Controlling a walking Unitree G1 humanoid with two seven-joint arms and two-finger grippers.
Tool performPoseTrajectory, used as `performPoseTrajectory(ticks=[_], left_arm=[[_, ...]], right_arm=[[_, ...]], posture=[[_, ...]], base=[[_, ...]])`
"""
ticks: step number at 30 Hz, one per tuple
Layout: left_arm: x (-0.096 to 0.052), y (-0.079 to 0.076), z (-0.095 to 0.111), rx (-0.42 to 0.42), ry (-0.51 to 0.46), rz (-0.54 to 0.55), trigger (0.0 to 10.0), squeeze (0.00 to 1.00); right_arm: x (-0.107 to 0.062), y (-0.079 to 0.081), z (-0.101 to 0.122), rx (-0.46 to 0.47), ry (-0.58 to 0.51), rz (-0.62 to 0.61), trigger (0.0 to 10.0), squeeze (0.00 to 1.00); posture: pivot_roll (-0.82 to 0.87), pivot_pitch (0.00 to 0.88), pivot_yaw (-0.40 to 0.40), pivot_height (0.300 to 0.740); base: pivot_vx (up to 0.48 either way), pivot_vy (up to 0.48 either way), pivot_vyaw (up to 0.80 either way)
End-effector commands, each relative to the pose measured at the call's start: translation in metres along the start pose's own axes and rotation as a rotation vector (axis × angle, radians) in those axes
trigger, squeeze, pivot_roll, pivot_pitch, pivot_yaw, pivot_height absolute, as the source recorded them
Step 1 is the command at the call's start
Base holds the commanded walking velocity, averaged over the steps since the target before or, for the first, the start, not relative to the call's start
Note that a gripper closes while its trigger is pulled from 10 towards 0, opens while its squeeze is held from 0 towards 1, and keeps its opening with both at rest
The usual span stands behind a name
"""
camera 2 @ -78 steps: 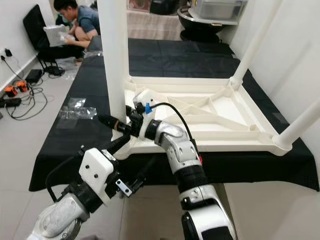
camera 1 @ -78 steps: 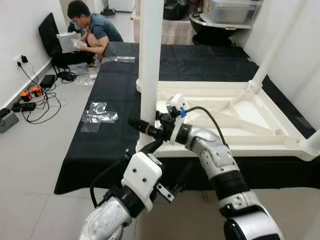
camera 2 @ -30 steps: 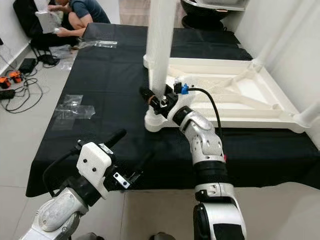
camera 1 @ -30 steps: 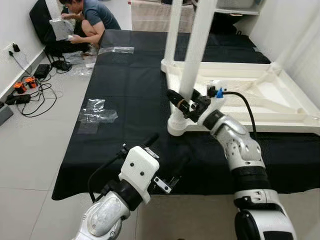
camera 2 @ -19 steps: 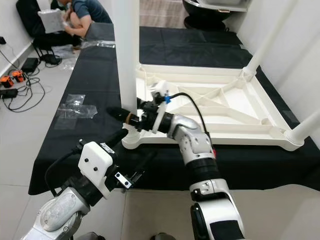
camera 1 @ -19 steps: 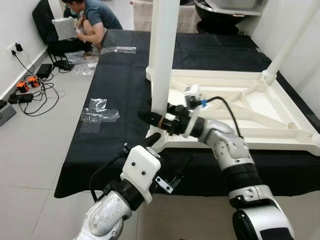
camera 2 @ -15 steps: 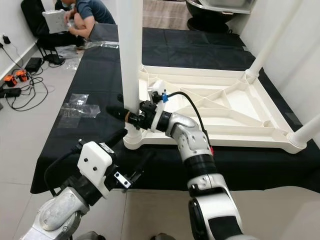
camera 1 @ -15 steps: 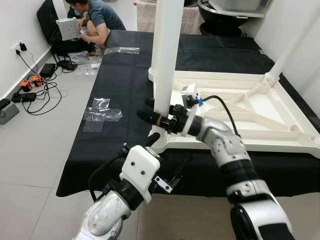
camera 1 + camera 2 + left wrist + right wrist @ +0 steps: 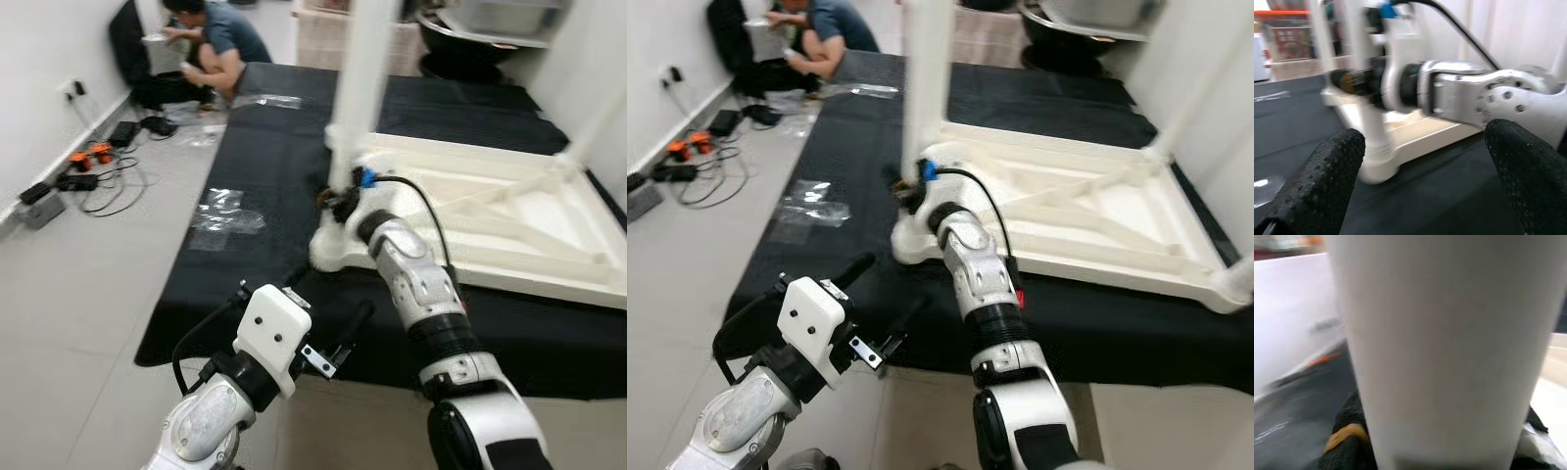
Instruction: Building children table
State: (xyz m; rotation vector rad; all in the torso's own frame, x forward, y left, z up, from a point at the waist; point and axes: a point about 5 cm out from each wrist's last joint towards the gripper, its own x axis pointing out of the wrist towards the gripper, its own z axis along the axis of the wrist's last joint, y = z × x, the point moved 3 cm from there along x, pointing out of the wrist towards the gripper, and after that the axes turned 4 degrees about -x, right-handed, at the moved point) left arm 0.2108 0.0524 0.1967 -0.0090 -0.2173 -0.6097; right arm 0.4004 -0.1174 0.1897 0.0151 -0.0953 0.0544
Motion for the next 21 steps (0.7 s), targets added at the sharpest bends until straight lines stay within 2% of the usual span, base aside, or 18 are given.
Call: performPoseTrajectory(ticks=[1,2,6,7,8,9,10,11,12,14,15,16,17,18,20,21], left_arm=[[0.001,0.0,-0.002,-0.004,0.003,0.002,10.0,0.0],[0.001,0.0,-0.001,-0.004,0.002,0.001,10.0,0.0],[0.002,0.0,-0.001,-0.003,0.001,0.001,10.0,0.0],[0.001,0.0,-0.002,-0.003,0.003,0.001,10.0,0.0],[0.001,0.0,-0.002,-0.003,0.003,0.001,10.0,0.0],[0.001,0.0,-0.002,-0.002,0.005,0.001,10.0,0.0],[0.001,0.001,-0.003,-0.002,0.007,0.002,10.0,0.0],[0.001,0.001,-0.003,-0.002,0.007,0.002,10.0,0.0],[0.001,0.001,-0.003,-0.004,0.009,0.002,10.0,0.0],[0.001,0.0,-0.003,-0.004,0.009,0.002,10.0,0.0],[0.001,0.0,-0.003,-0.004,0.009,0.002,10.0,0.0],[0.001,0.0,-0.003,-0.003,0.008,0.002,10.0,0.0],[0.001,0.0,-0.003,-0.003,0.008,0.002,10.0,0.0],[0.001,0.0,-0.002,-0.003,0.006,0.004,10.0,0.0],[0.001,0.0,-0.002,-0.003,0.006,0.004,10.0,0.0],[0.0,0.001,-0.002,-0.002,0.005,0.009,10.0,0.0]], right_arm=[[-0.014,-0.034,-0.011,-0.004,0.051,-0.257,0.0,0.0],[-0.023,-0.034,-0.013,0.012,0.055,-0.332,0.0,0.0],[-0.032,-0.029,-0.015,0.034,0.068,-0.4,0.0,0.0],[-0.03,-0.016,-0.015,0.064,0.069,-0.349,4.9,0.0],[-0.03,-0.016,-0.015,0.064,0.069,-0.349,4.9,0.0],[-0.029,-0.007,-0.015,0.085,0.07,-0.308,4.9,0.0],[-0.026,0.006,-0.011,0.099,0.04,-0.22,10.0,0.0],[-0.026,0.006,-0.011,0.099,0.04,-0.22,10.0,0.0],[-0.022,0.017,-0.008,0.14,0.021,-0.126,10.0,1.0],[-0.018,0.026,0.0,0.145,-0.028,-0.022,10.0,1.0],[-0.018,0.026,0.0,0.145,-0.028,-0.022,10.0,1.0],[-0.014,0.025,0.002,0.128,-0.039,0.016,10.0,0.0],[-0.014,0.025,0.002,0.128,-0.039,0.016,10.0,0.0],[-0.011,0.017,0.005,0.072,-0.047,0.013,10.0,0.0],[-0.011,0.017,0.005,0.072,-0.047,0.013,10.0,0.0],[-0.006,0.017,0.003,0.165,-0.015,0.224,10.0,0.0]], posture=[[0.09,0.074,-0.098,0.74],[0.09,0.074,-0.098,0.74],[0.09,0.074,-0.098,0.74],[0.09,0.077,-0.099,0.74],[0.09,0.077,-0.099,0.74],[0.09,0.077,-0.099,0.74],[0.09,0.078,-0.101,0.74],[0.09,0.078,-0.101,0.74],[0.09,0.078,-0.101,0.74],[0.09,0.077,-0.104,0.74],[0.09,0.077,-0.104,0.74],[0.09,0.077,-0.104,0.74],[0.09,0.077,-0.104,0.74],[0.09,0.079,-0.105,0.74],[0.09,0.079,-0.105,0.74],[0.09,0.08,-0.105,0.74]], base=[[0.0,0.0,0.0],[0.0,0.0,0.0],[0.0,0.0,0.0],[0.0,0.0,0.0],[0.0,0.0,0.0],[0.0,0.0,0.0],[0.0,0.0,0.0],[0.0,0.0,0.0],[0.0,0.0,0.0],[0.0,0.0,0.0],[0.0,0.0,0.0],[0.0,0.0,0.0],[0.0,0.0,0.0],[0.0,0.0,0.0],[0.0,0.0,0.0],[0.0,0.0,0.0]])
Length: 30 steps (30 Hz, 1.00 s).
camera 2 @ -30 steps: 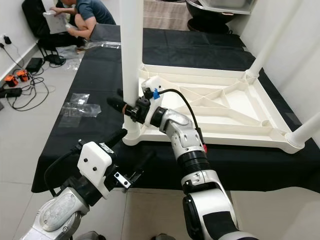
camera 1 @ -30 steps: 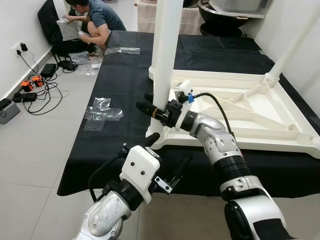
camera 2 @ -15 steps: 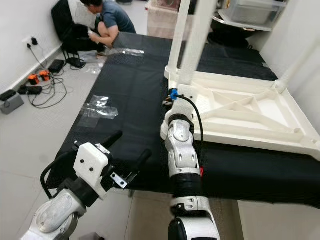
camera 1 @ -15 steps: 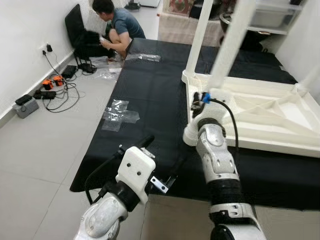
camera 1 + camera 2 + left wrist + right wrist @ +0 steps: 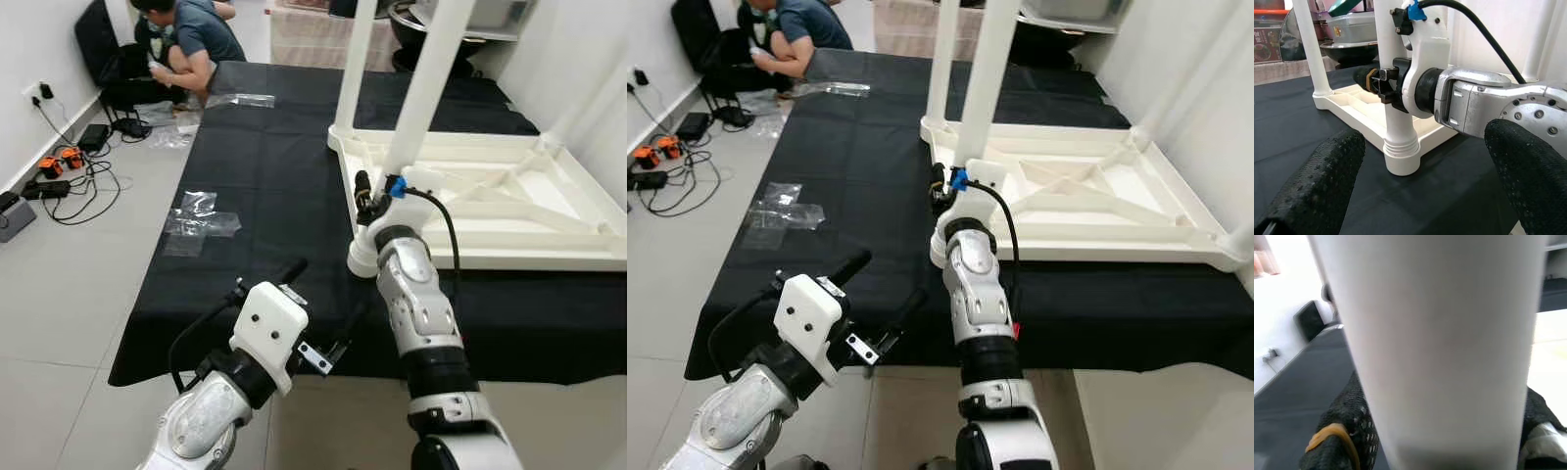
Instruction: Building children table
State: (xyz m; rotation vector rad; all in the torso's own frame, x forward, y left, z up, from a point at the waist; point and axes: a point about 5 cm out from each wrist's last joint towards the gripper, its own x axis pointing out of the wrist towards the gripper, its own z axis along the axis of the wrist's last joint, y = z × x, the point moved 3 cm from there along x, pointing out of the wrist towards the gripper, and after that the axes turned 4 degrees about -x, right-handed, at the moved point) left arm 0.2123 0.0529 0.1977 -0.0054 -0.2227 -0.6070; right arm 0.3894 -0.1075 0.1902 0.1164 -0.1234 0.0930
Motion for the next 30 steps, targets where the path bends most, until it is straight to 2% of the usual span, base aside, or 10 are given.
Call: performPoseTrajectory(ticks=[1,9,10,13,21,22,23,24,29,30], left_arm=[[-0.001,0.0,-0.002,-0.005,0.011,0.006,10.0,0.0],[0.0,-0.001,-0.001,-0.009,0.007,0.004,10.0,0.0],[0.001,-0.001,-0.001,-0.009,0.005,0.004,10.0,0.0],[0.001,-0.001,0.0,-0.007,0.004,0.003,10.0,0.0],[0.0,-0.001,-0.002,-0.007,0.009,0.003,10.0,0.0],[0.0,-0.001,-0.002,-0.006,0.009,0.002,10.0,0.0],[0.0,-0.001,-0.002,-0.006,0.009,0.002,10.0,0.0],[0.0,-0.001,-0.002,-0.006,0.009,0.001,10.0,0.0],[0.0,0.0,-0.003,-0.004,0.009,0.004,10.0,0.0],[0.0,0.0,-0.003,-0.004,0.009,0.004,10.0,0.0]], right_arm=[[0.002,0.009,0.001,0.139,0.046,0.343,10.0,0.0],[-0.022,0.021,0.009,0.235,0.069,0.795,10.0,0.0],[-0.033,0.025,0.01,0.247,0.079,0.934,10.0,0.0],[-0.049,0.039,-0.002,0.16,0.151,1.142,10.0,0.0],[-0.044,0.059,-0.016,-0.002,0.183,1.211,10.0,0.0],[-0.038,0.061,-0.016,-0.031,0.167,1.177,2.4,0.0],[-0.038,0.061,-0.016,-0.031,0.167,1.177,2.4,0.0],[-0.029,0.061,-0.012,-0.041,0.131,1.102,0.0,0.0],[0.007,0.034,0.001,0.022,0.06,0.649,0.0,0.0],[0.007,0.034,0.001,0.022,0.06,0.649,0.0,0.0]], posture=[[0.09,0.078,-0.105,0.74],[0.09,0.077,-0.106,0.74],[0.09,0.076,-0.108,0.74],[0.1,0.072,-0.107,0.74],[0.1,0.067,-0.103,0.74],[0.1,0.063,-0.101,0.74],[0.1,0.063,-0.101,0.74],[0.1,0.063,-0.101,0.74],[0.09,0.06,-0.101,0.74],[0.09,0.06,-0.101,0.74]], base=[[0.0,0.0,0.0],[0.0,0.0,0.0],[0.0,0.0,0.0],[0.0,0.0,0.0],[0.0,0.0,0.0],[0.0,0.0,0.0],[0.0,0.0,0.0],[0.0,0.0,0.0],[0.0,0.0,0.0],[0.0,0.0,0.0]])
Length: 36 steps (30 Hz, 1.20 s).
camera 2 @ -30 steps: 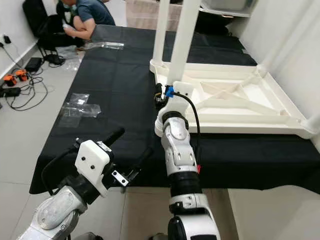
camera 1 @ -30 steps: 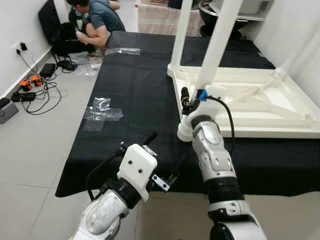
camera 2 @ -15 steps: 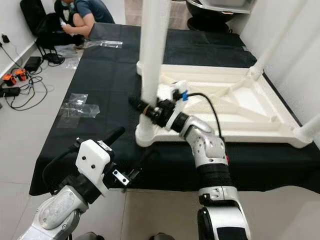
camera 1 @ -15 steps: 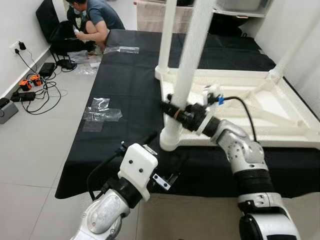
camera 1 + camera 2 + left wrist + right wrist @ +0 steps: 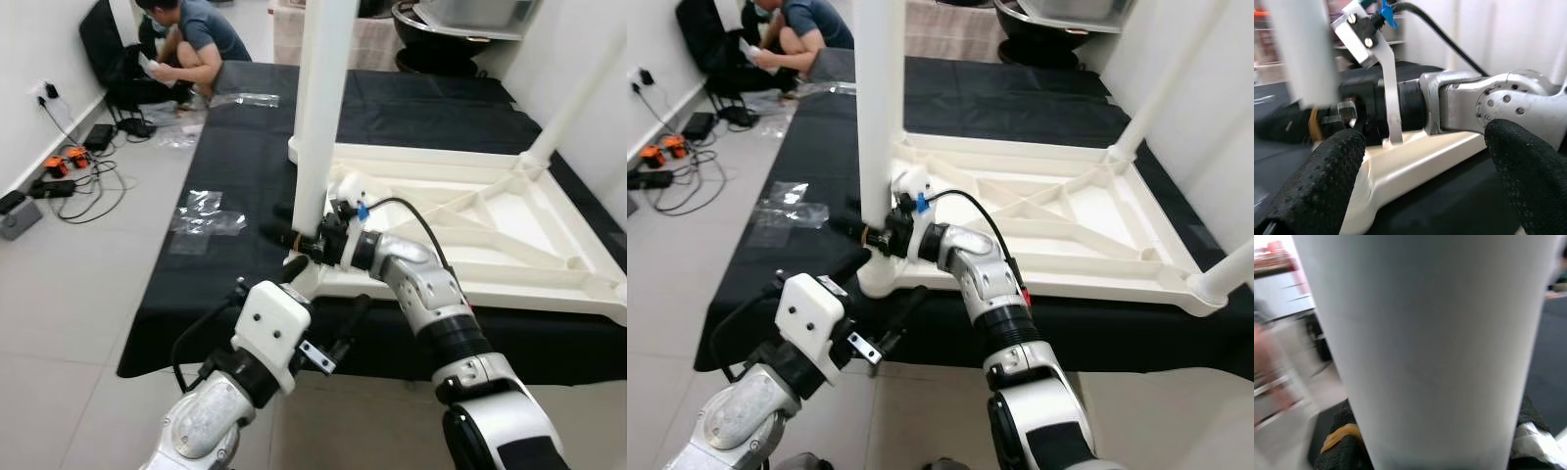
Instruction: Building children table
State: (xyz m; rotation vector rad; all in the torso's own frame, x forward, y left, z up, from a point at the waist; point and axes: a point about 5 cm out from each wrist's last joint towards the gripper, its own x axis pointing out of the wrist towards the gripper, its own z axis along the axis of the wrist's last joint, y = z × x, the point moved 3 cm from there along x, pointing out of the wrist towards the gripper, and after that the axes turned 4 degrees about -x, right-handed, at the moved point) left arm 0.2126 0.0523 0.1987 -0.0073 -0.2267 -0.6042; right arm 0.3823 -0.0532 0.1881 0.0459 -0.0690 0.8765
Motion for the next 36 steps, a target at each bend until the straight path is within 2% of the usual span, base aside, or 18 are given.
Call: performPoseTrajectory(ticks=[1,2,3,6,9,11,15,16,17,20,21,23,24,25,27,30,33,36], left_arm=[[-0.001,0.0,-0.004,-0.004,0.014,0.002,10.0,0.0],[-0.001,0.0,-0.004,-0.004,0.014,0.002,10.0,0.0],[-0.001,0.001,-0.004,-0.004,0.014,0.003,10.0,0.0],[0.0,0.002,-0.005,-0.005,0.015,0.006,10.0,0.0],[0.0,0.002,-0.005,-0.005,0.015,0.006,10.0,0.0],[0.001,0.002,-0.005,-0.004,0.014,0.006,10.0,0.0],[0.001,0.002,-0.005,-0.004,0.014,0.007,10.0,0.0],[0.001,0.002,-0.005,-0.002,0.015,0.008,10.0,0.0],[0.001,0.003,-0.006,-0.001,0.016,0.009,10.0,0.0],[0.001,0.003,-0.006,-0.001,0.016,0.009,10.0,0.0],[0.001,0.003,-0.006,-0.001,0.016,0.009,10.0,0.0],[0.001,0.003,-0.006,-0.001,0.016,0.009,10.0,0.0],[0.002,0.003,-0.006,-0.001,0.016,0.009,10.0,0.0],[0.002,0.003,-0.006,-0.002,0.015,0.009,10.0,0.0],[0.002,0.003,-0.006,-0.003,0.015,0.01,10.0,0.0],[0.002,0.003,-0.006,-0.003,0.013,0.012,10.0,0.0],[0.003,0.003,-0.005,-0.002,0.012,0.011,10.0,0.0],[0.003,0.002,-0.004,-0.002,0.008,0.009,10.0,0.0]], right_arm=[[-0.011,-0.03,0.007,0.027,-0.038,-0.23,0.0,0.0],[-0.011,-0.03,0.007,0.027,-0.038,-0.23,0.0,0.0],[-0.016,-0.04,0.005,0.015,-0.026,-0.357,0.0,0.0],[-0.058,-0.071,-0.014,-0.019,0.081,-0.88,0.0,0.0],[-0.07,-0.074,-0.017,-0.032,0.096,-0.994,0.0,0.0],[-0.084,-0.062,-0.017,-0.008,0.075,-1.147,0.0,0.0],[-0.079,-0.049,-0.018,0.022,0.06,-1.172,0.0,0.0],[-0.064,-0.04,-0.015,0.028,0.035,-1.091,10.0,0.0],[-0.044,-0.027,-0.011,0.061,-0.014,-0.965,10.0,0.85],[-0.038,-0.022,-0.009,0.098,-0.043,-0.916,10.0,0.85],[-0.033,-0.018,-0.003,0.091,-0.078,-0.874,10.0,1.0],[-0.03,-0.016,0.001,0.08,-0.1,-0.85,10.0,1.0],[-0.021,-0.009,0.007,0.07,-0.118,-0.745,10.0,0.0],[-0.011,0.0,0.008,0.036,-0.095,-0.586,10.0,0.0],[-0.008,0.003,0.006,0.015,-0.069,-0.534,10.0,0.0],[-0.009,0.016,-0.004,0.138,-0.019,-0.198,10.0,0.0],[-0.013,0.021,-0.003,0.178,-0.021,-0.083,10.0,0.0],[-0.024,0.027,0.008,0.189,-0.045,0.165,10.0,0.0]], posture=[[0.09,0.06,-0.101,0.74],[0.09,0.06,-0.101,0.74],[0.09,0.062,-0.101,0.74],[0.09,0.066,-0.099,0.74],[0.09,0.066,-0.099,0.74],[0.09,0.069,-0.099,0.74],[0.08,0.073,-0.098,0.74],[0.08,0.075,-0.097,0.74],[0.08,0.075,-0.097,0.74],[0.08,0.075,-0.097,0.74],[0.08,0.076,-0.097,0.74],[0.08,0.076,-0.097,0.74],[0.08,0.079,-0.099,0.74],[0.08,0.079,-0.099,0.74],[0.08,0.079,-0.099,0.74],[0.08,0.082,-0.101,0.74],[0.08,0.083,-0.103,0.74],[0.08,0.082,-0.103,0.74]], base=[[0.0,0.0,0.0],[0.0,0.0,0.0],[0.0,0.0,0.0],[0.0,0.0,0.0],[0.0,0.0,0.0],[0.0,0.0,0.0],[0.0,0.0,0.0],[0.0,0.0,0.0],[0.0,0.0,0.0],[0.0,0.0,0.0],[0.0,0.0,0.0],[0.0,0.0,0.0],[0.0,0.0,0.0],[0.0,0.0,0.0],[0.0,0.0,0.0],[0.0,0.0,0.0],[0.0,0.0,0.0],[0.0,0.0,0.0]])
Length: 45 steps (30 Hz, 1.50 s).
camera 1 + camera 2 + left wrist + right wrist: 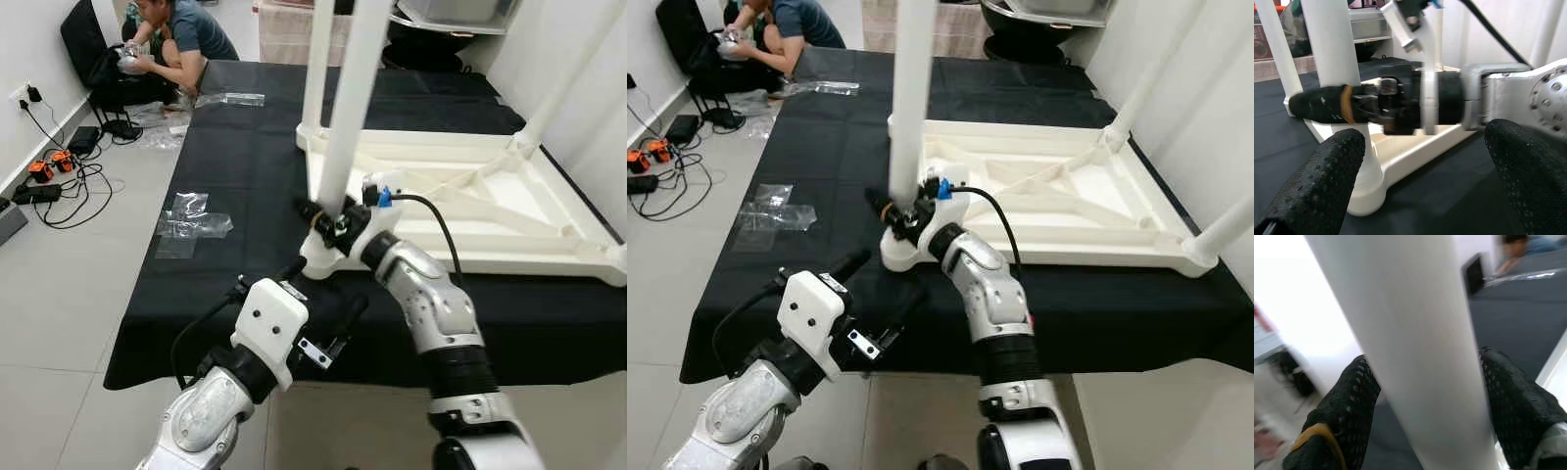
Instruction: Building children table
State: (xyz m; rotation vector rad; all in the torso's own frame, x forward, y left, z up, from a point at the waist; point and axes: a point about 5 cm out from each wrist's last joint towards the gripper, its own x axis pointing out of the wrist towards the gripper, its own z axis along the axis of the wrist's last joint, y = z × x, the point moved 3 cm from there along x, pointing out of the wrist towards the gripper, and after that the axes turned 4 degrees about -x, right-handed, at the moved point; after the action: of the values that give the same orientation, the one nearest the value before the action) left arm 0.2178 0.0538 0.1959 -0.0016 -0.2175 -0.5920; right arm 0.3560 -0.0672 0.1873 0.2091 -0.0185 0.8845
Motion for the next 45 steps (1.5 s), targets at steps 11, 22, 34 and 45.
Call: performPoseTrajectory(ticks=[11,22,34,45], left_arm=[[0.0,-0.003,0.0,-0.006,0.0,-0.005,10.0,0.0],[-0.001,-0.004,-0.001,-0.006,0.002,-0.006,10.0,0.0],[-0.001,-0.004,-0.002,-0.004,0.002,-0.008,10.0,0.0],[-0.001,-0.004,-0.003,-0.006,0.006,-0.012,10.0,0.0]], right_arm=[[0.033,0.033,0.022,-0.101,-0.024,0.392,1.5,0.0],[0.033,-0.023,0.015,-0.164,-0.029,-0.224,0.0,0.0],[-0.022,-0.074,0.006,-0.187,0.042,-0.954,0.0,0.0],[-0.018,-0.043,0.009,-0.102,-0.061,-0.993,10.0,1.0]], posture=[[0.09,0.079,-0.108,0.74],[0.09,0.057,-0.109,0.74],[0.09,0.05,-0.102,0.74],[0.09,0.046,-0.105,0.74]], base=[[0.0,0.0,0.0],[0.0,0.0,0.0],[0.0,0.0,0.0],[0.0,0.0,0.0]])
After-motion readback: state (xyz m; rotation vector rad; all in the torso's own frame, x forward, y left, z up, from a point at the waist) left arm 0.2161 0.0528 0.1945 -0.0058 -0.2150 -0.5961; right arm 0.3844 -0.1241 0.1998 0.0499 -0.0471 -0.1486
